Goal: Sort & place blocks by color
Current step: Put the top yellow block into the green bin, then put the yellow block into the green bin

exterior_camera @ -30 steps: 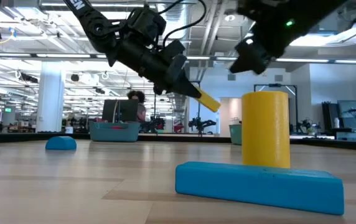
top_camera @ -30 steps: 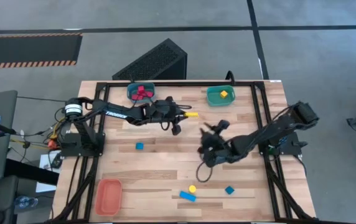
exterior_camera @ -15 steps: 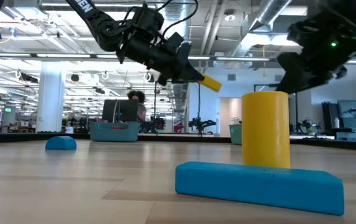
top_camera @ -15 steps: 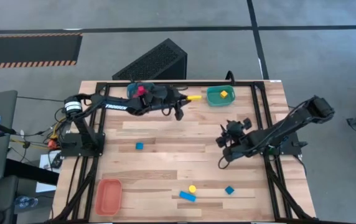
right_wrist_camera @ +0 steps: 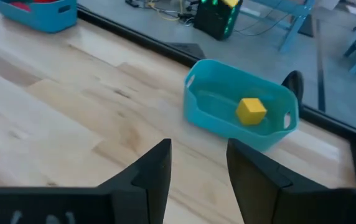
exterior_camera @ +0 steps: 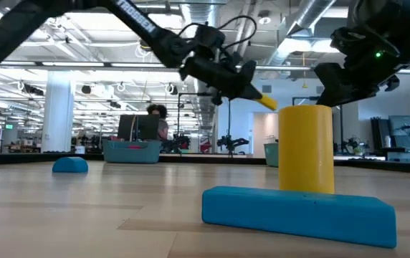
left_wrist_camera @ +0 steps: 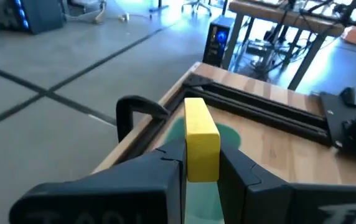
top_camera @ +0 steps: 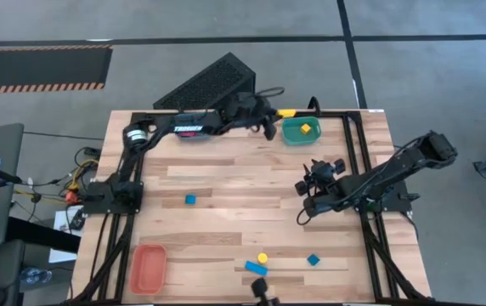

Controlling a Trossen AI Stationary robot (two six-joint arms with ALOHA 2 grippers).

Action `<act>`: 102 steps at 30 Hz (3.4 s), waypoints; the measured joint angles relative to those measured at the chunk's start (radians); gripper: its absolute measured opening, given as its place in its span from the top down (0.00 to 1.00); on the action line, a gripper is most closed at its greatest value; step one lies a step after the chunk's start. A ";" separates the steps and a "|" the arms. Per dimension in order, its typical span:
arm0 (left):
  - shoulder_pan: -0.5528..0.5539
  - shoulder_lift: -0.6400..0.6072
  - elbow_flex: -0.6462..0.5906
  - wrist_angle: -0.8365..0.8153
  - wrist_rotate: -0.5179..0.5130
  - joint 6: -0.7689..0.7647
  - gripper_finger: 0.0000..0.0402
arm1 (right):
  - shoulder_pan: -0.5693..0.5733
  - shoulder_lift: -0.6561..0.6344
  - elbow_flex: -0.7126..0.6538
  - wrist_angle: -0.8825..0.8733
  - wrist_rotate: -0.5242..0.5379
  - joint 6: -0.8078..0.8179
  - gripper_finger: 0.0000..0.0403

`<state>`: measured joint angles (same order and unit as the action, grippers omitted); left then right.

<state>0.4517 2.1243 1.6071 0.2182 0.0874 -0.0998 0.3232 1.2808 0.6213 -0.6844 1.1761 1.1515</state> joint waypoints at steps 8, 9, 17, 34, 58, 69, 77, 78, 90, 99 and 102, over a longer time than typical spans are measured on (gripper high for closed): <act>-0.004 0.228 0.347 -0.328 0.044 0.000 0.90 | -0.015 0.000 0.000 -0.010 -0.004 -0.001 0.58; -0.004 0.242 0.373 -0.357 0.044 0.000 0.89 | -0.013 0.000 0.000 -0.012 -0.004 -0.002 0.58; -0.004 0.271 0.407 -0.381 -0.028 0.021 0.80 | -0.012 0.077 -0.009 0.012 0.000 -0.016 0.58; -0.139 -0.097 0.027 -0.260 -0.012 0.236 0.77 | 0.144 0.085 -0.008 0.057 -0.039 0.094 0.59; -0.370 -0.652 -1.346 1.211 -0.005 -0.038 0.89 | 0.334 0.312 -0.006 1.145 -0.534 -0.524 0.38; -0.649 -0.651 -1.288 1.180 -0.258 0.061 0.89 | 0.372 0.474 0.080 1.272 -0.548 -0.563 0.37; -0.815 -0.650 -1.288 1.025 -0.575 0.063 0.76 | 0.376 0.665 0.257 1.227 -0.556 -0.653 0.37; -0.822 -0.650 -1.288 0.994 -0.604 0.058 0.73 | 0.373 0.677 0.273 1.202 -0.561 -0.655 0.37; -0.806 -0.650 -1.288 0.900 -0.555 0.115 0.51 | 0.342 0.665 0.368 0.992 -0.632 -0.629 0.44; -0.777 -0.650 -1.288 0.852 -0.555 0.040 0.53 | 0.343 0.641 0.371 0.922 -0.698 -0.629 0.71; -0.777 -0.650 -1.288 0.840 -0.557 0.031 0.53 | 0.336 0.640 0.371 0.910 -0.693 -0.629 0.71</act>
<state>-0.3252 1.4742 0.3191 1.0580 -0.4699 -0.0689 0.6589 1.9213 0.9920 0.2253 0.4829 0.5224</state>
